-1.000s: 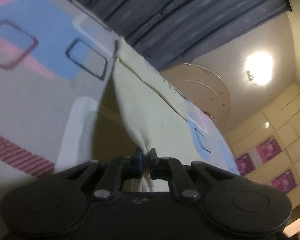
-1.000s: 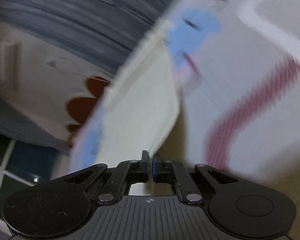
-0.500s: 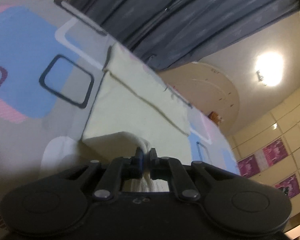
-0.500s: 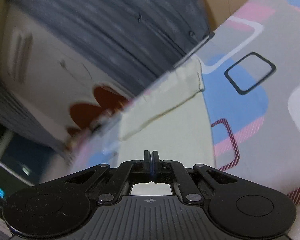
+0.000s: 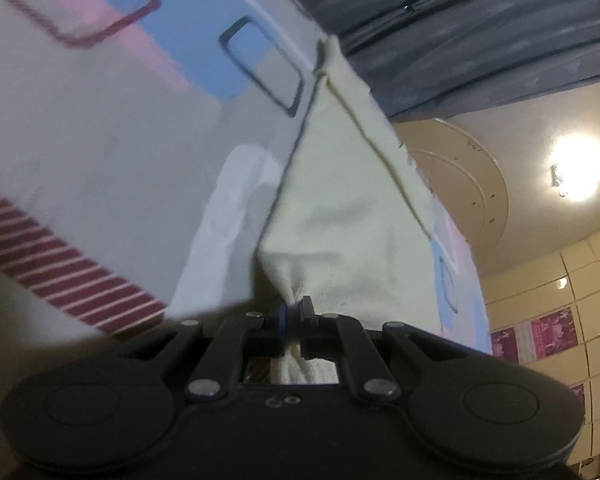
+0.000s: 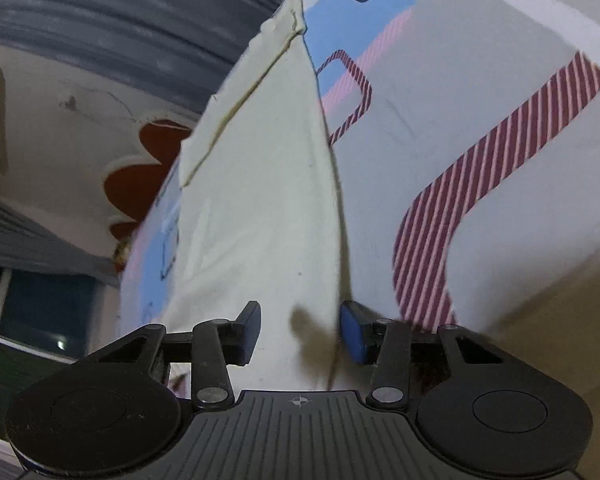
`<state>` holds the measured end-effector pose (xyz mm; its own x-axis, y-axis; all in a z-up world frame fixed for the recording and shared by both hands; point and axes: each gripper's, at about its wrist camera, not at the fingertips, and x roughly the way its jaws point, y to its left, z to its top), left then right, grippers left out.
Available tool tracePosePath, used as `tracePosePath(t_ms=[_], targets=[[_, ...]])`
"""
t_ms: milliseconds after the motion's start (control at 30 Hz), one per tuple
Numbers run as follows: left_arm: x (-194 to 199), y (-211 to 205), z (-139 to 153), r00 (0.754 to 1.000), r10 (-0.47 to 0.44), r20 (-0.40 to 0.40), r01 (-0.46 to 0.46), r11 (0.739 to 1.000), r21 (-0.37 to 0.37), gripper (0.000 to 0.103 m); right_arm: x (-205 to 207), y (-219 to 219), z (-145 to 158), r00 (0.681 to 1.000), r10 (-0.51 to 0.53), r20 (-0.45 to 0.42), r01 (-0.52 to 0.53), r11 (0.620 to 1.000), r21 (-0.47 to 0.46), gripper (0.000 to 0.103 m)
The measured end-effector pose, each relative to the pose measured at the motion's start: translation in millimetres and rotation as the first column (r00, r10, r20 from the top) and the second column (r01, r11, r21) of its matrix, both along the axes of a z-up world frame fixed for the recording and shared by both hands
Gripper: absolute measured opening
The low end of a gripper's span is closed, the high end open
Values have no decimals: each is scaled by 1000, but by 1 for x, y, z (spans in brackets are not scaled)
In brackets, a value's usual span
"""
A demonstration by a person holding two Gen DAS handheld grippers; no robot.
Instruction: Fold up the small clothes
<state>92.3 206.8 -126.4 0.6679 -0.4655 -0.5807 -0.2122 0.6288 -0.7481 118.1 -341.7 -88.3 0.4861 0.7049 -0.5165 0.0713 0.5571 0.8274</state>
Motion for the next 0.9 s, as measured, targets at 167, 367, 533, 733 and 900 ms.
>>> tracePosePath(t_ms=[167, 367, 533, 733, 900], targets=[[1, -1, 3, 1000, -12, 2, 12, 1000, 9, 5, 9, 4, 9, 1000, -7, 30, 7, 1000, 10, 2], [-1, -7, 15, 998, -69, -8, 70, 992, 101, 5, 1, -15, 44, 989, -42, 143, 40, 999, 14, 2], [1, -9, 19, 996, -90, -10, 91, 992, 89, 5, 10, -15, 42, 994, -26, 102, 27, 1000, -4, 2], [44, -1, 65, 986, -48, 162, 51, 999, -13, 5, 59, 2, 95, 972, -44, 232, 31, 998, 58, 2], [117, 4, 101, 972, 18, 234, -14, 1000, -17, 5, 133, 10, 138, 957, -74, 282, 70, 997, 25, 2]])
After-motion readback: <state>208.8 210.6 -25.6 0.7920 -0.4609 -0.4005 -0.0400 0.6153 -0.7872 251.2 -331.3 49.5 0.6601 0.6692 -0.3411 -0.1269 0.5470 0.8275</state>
